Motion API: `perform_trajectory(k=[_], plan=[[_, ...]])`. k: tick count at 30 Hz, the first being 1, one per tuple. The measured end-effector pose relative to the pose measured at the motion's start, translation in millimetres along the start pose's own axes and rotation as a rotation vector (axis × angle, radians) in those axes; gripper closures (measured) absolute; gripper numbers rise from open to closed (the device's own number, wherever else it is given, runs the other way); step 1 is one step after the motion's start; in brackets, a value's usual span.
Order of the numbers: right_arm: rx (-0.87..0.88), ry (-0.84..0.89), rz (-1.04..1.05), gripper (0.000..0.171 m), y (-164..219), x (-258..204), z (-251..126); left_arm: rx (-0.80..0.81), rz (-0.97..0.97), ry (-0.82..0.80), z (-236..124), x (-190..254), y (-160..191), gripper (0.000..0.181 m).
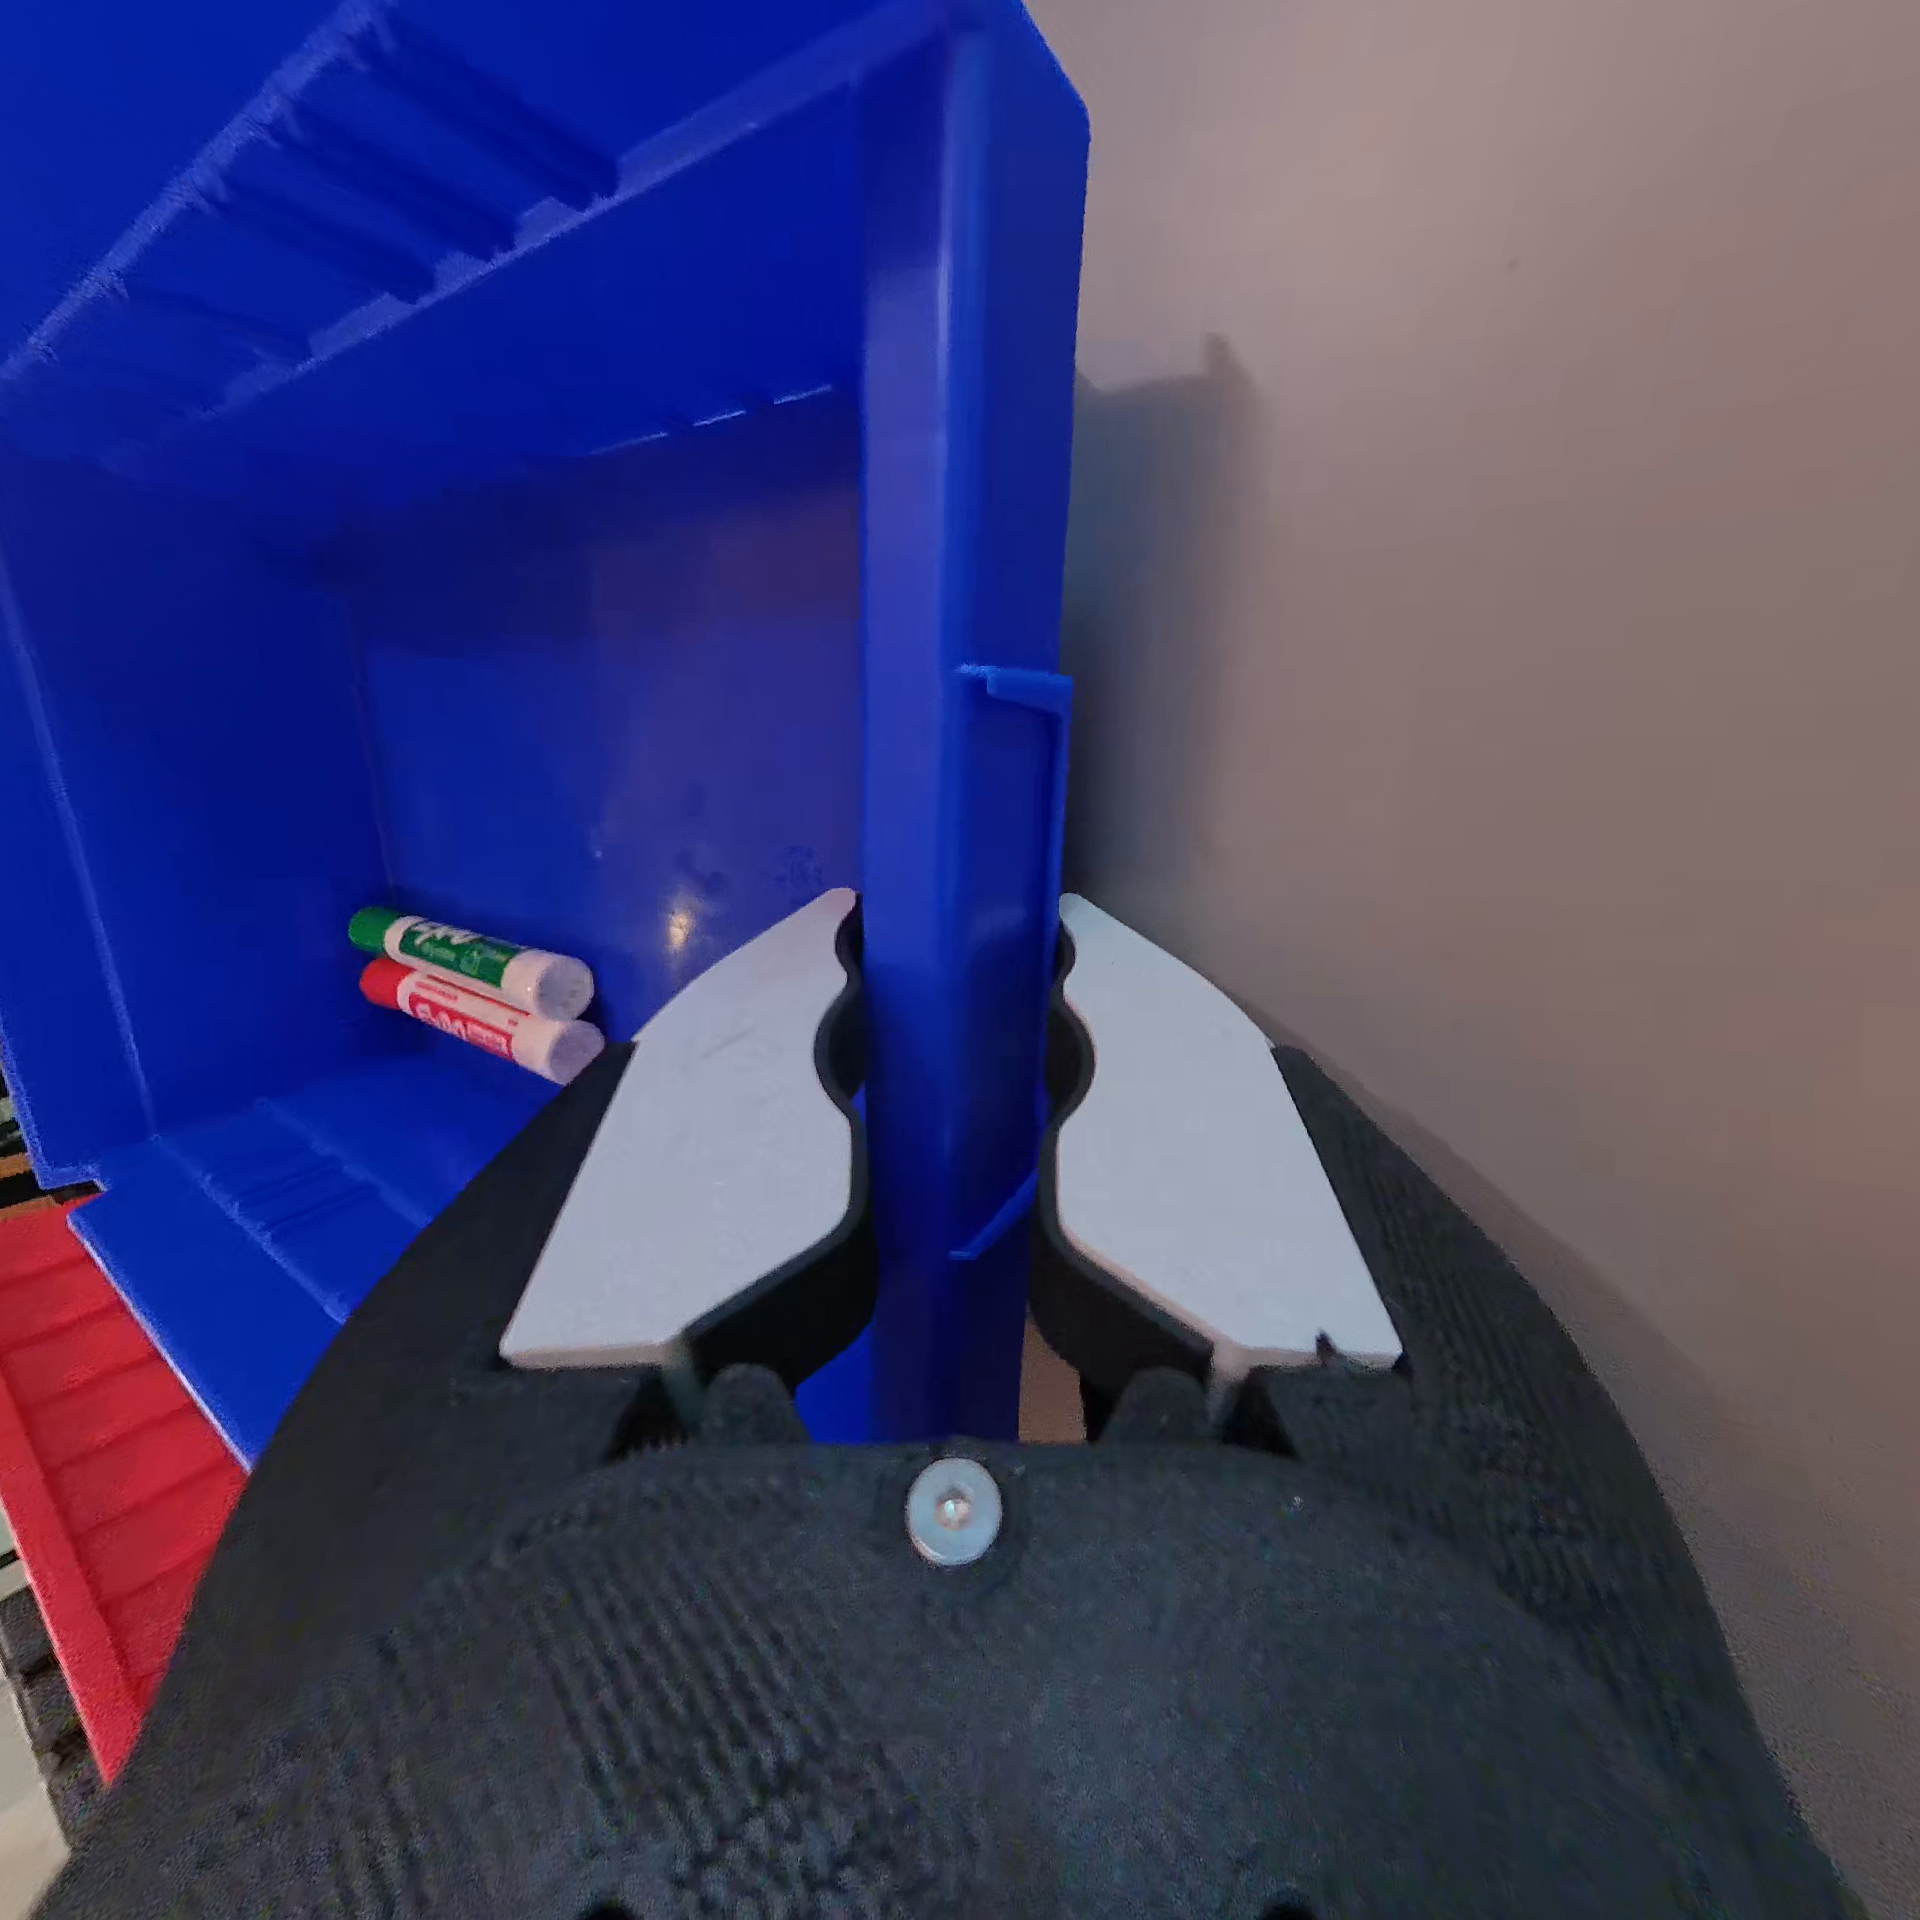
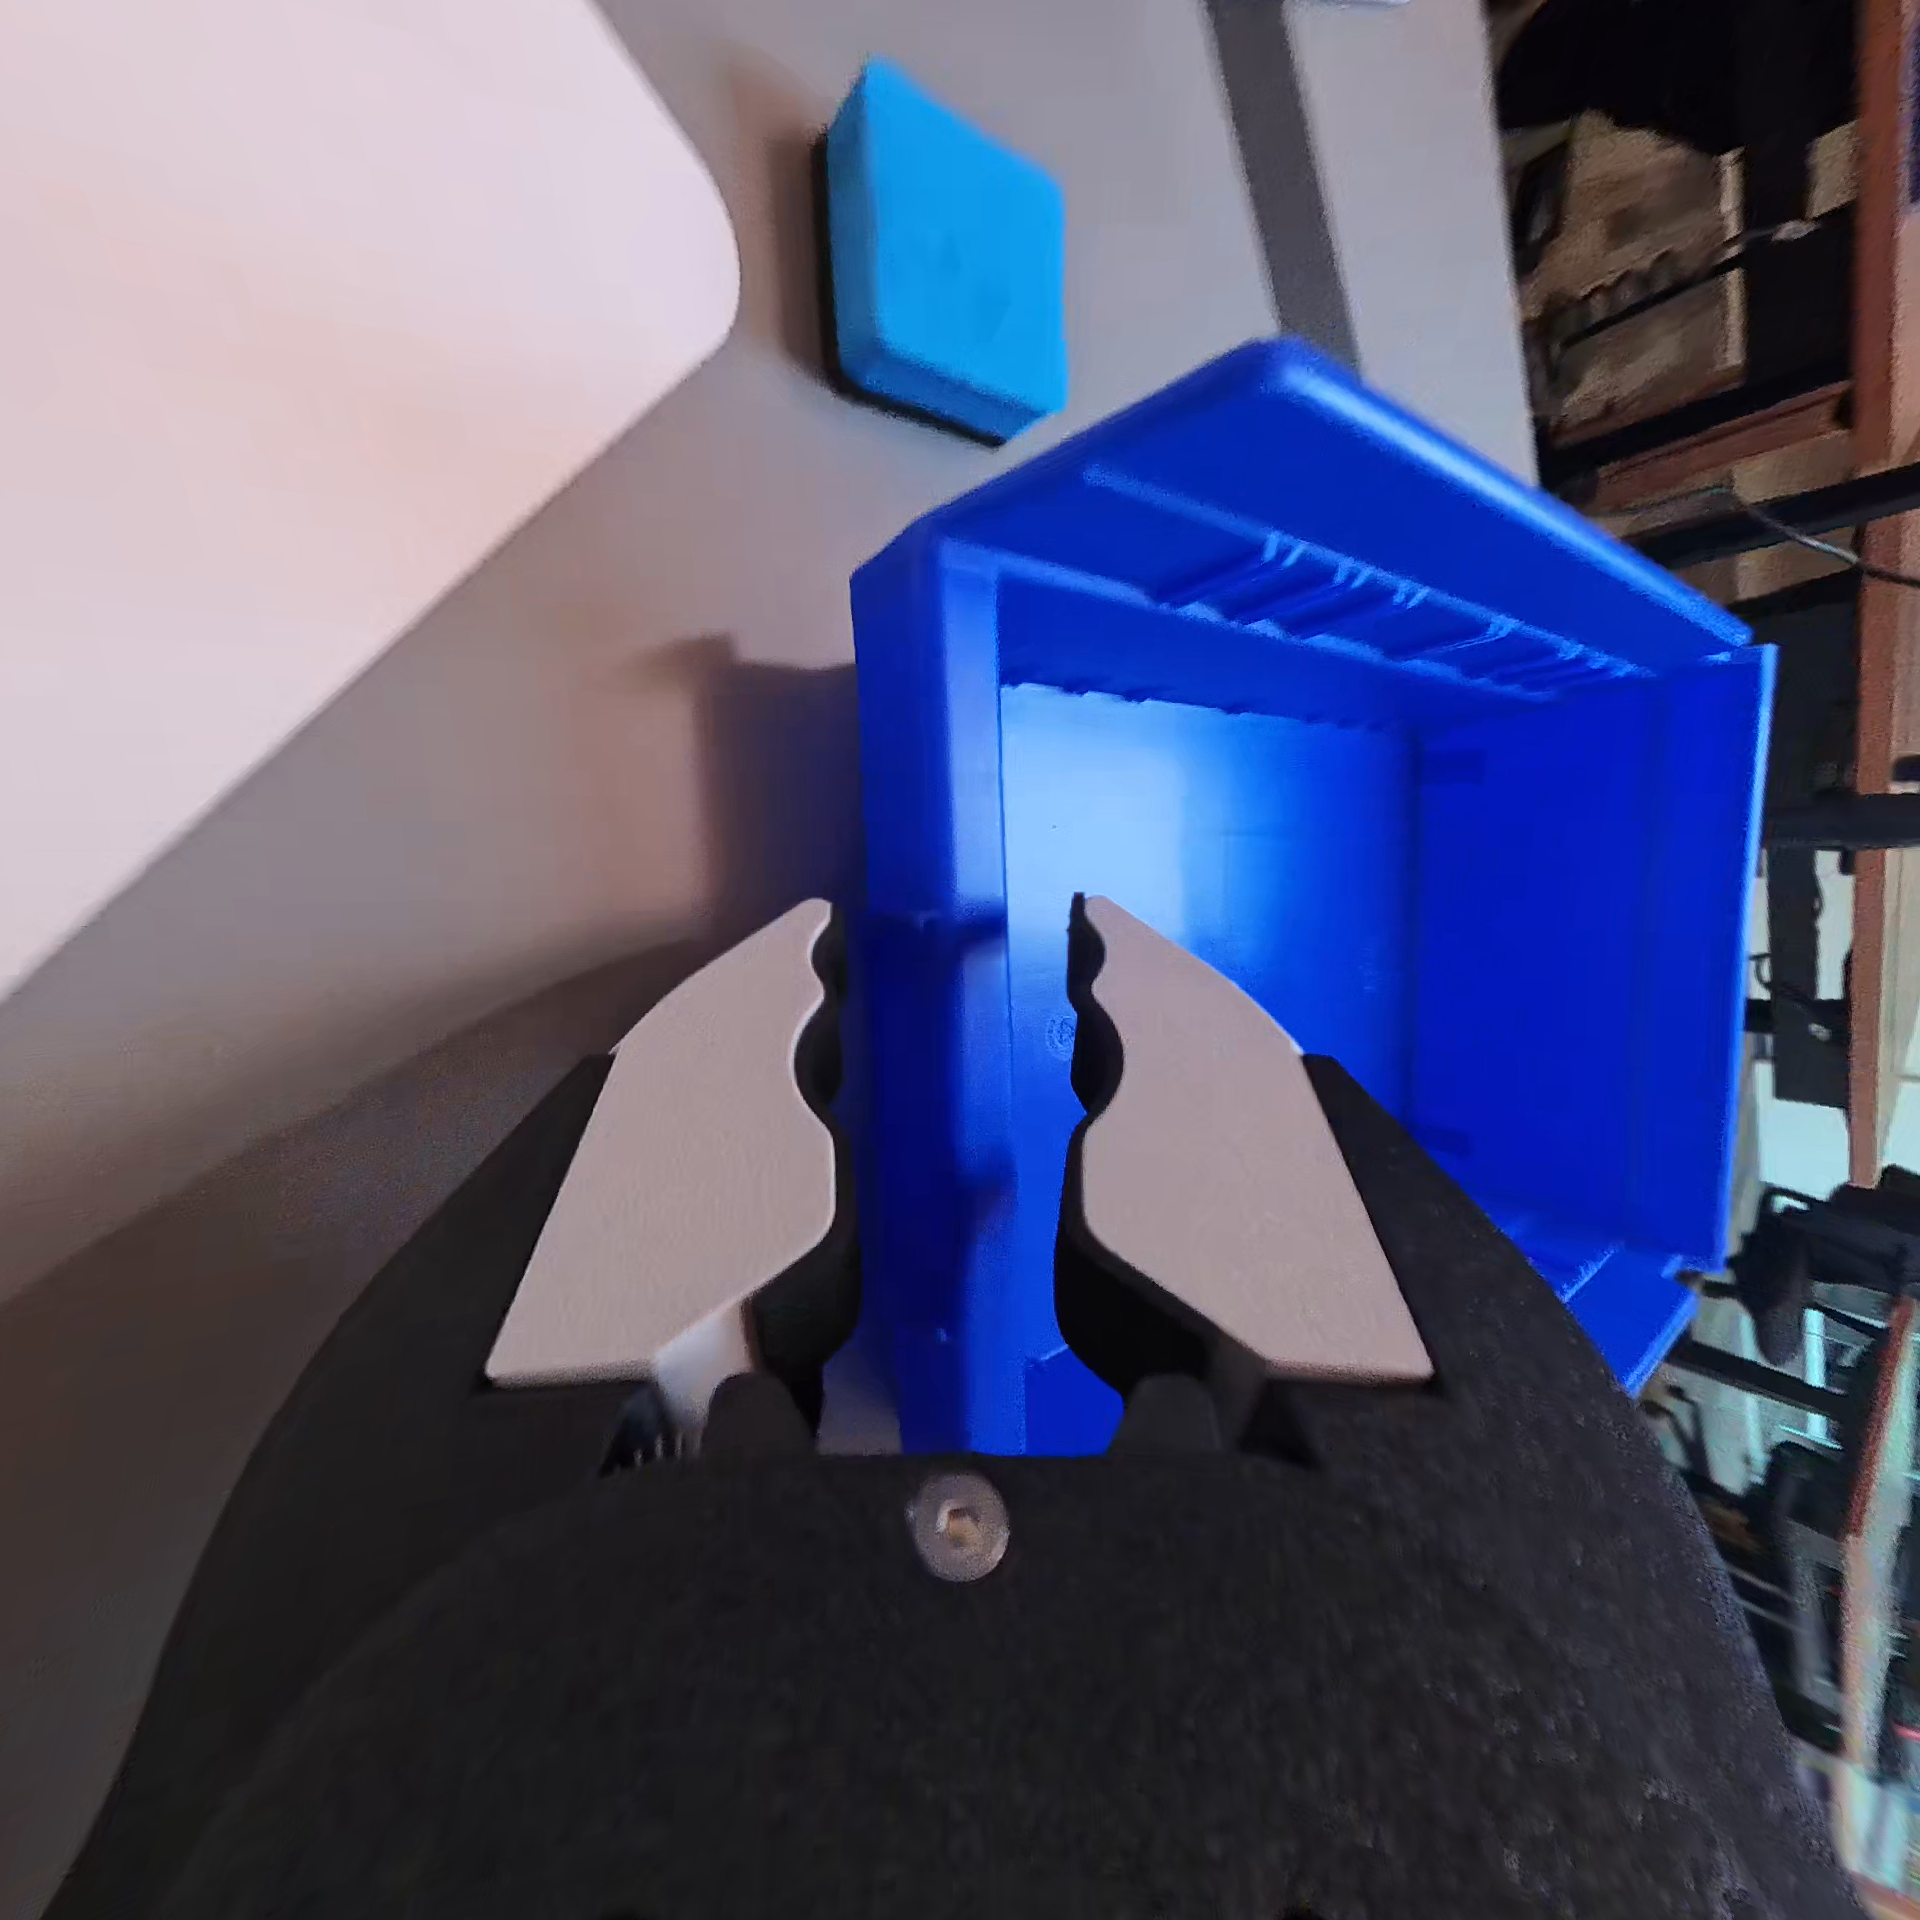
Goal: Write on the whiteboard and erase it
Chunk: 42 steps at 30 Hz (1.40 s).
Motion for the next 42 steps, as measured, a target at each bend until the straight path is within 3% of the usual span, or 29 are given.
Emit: perform_trajectory(k=[5,7,10,13,17,23,29,34,36,38,42], plan=[[0.160,0.015,0.128,0.125,-18.7,-24.3,-17.1,0.044,0.018,-0.058,-1.2,-2.5,8.0,0.147],[0.291,-0.065,0.195,0.130,-36.9,-42.3,-17.4,0.178,0.006,-0.070,-10.2,-0.3,4.0,0.144],[0.334,-0.222,0.286,0.128,-51.3,-59.6,-3.6,0.440,-0.009,-0.024,-39.3,0.7,-12.4,0.144],[0.353,-0.265,0.291,0.128,-47.7,-64.4,3.1,0.698,-0.066,0.216,-62.5,17.8,-29.1,0.142],[0.457,-0.251,0.368,0.128,-40.2,-64.9,2.8,0.645,-0.091,0.424,-43.7,40.6,-27.8,0.127],[0.646,-0.106,0.371,0.128,-45.1,-64.5,1.1,0.649,-0.124,0.554,-28.7,59.1,-32.0,0.125],[0.693,-0.061,0.318,0.132,-49.7,-69.5,2.7,0.633,-0.117,0.521,-21.9,59.0,-29.9,0.133],[0.707,-0.031,0.338,0.134,-46.6,-64.7,0.3,0.920,-0.336,0.208,-77.6,-14.3,-37.1,0.148],[0.729,-0.034,0.334,0.135,-47.8,-63.8,-2.1,0.888,-0.418,0.037,-103.8,-58.5,-37.4,0.156],[0.738,-0.040,0.313,0.136,-49.2,-63.7,-1.6,0.702,-0.463,-0.042,-108.3,-100.4,-36.5,0.156],[0.775,-0.058,0.301,0.140,-49.6,-66.1,-5.5,0.222,-0.622,0.074,-51.9,-170.1,-25.1,0.146]])
Point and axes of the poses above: each gripper's, where its closed fingertips meet, z out along the fingers, y out of its underside, x = y × z across the jaws, the point moved 8 cm from there along -z, back along the fingers, and after that the axes turned 11 degrees about x, right-handed, at the moved point
